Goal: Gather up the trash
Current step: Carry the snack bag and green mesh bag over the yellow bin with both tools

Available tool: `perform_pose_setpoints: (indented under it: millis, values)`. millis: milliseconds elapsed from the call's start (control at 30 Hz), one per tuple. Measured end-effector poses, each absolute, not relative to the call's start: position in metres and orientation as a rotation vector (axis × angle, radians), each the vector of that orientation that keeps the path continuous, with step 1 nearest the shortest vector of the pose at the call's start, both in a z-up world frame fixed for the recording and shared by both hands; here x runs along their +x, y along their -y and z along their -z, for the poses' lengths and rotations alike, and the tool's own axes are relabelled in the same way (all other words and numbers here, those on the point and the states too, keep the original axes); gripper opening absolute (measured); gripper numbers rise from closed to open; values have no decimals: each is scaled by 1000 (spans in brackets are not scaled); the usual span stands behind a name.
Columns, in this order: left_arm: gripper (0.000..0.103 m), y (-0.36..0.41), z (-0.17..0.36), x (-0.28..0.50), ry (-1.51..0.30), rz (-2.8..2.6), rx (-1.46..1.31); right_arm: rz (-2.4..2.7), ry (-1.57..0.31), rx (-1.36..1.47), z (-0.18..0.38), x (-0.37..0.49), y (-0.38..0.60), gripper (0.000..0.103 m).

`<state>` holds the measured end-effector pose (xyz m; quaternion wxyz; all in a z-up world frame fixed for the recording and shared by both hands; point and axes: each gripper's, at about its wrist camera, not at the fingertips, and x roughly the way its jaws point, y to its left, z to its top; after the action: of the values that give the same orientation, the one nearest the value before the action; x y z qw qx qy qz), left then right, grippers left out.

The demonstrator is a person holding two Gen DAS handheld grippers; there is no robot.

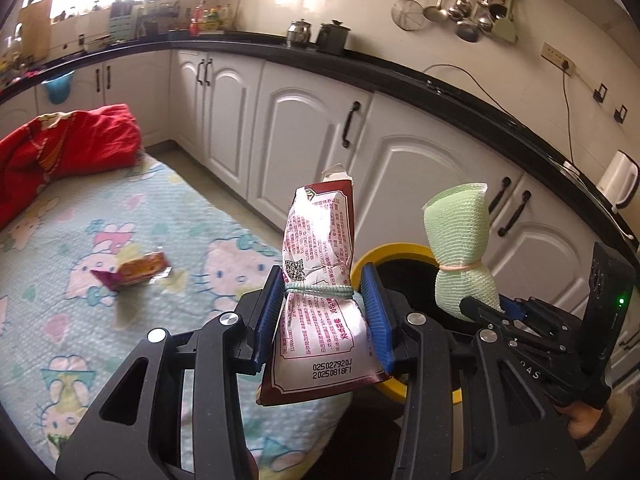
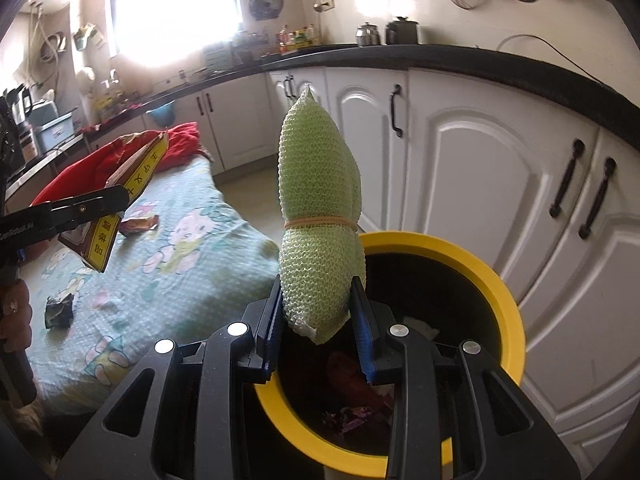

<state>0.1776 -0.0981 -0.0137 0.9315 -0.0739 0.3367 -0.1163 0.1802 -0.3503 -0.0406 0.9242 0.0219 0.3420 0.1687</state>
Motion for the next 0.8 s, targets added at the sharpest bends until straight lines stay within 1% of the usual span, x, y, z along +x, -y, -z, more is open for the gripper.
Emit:
perform_pose_setpoints:
  millis: [500,800]
  values:
    - [32,162,31,189,-722,340,-92,-237,-749,134,64,170,407,30]
    - [32,195,43,190,-746,387,-58,-193,-764,153,72,162,421,30]
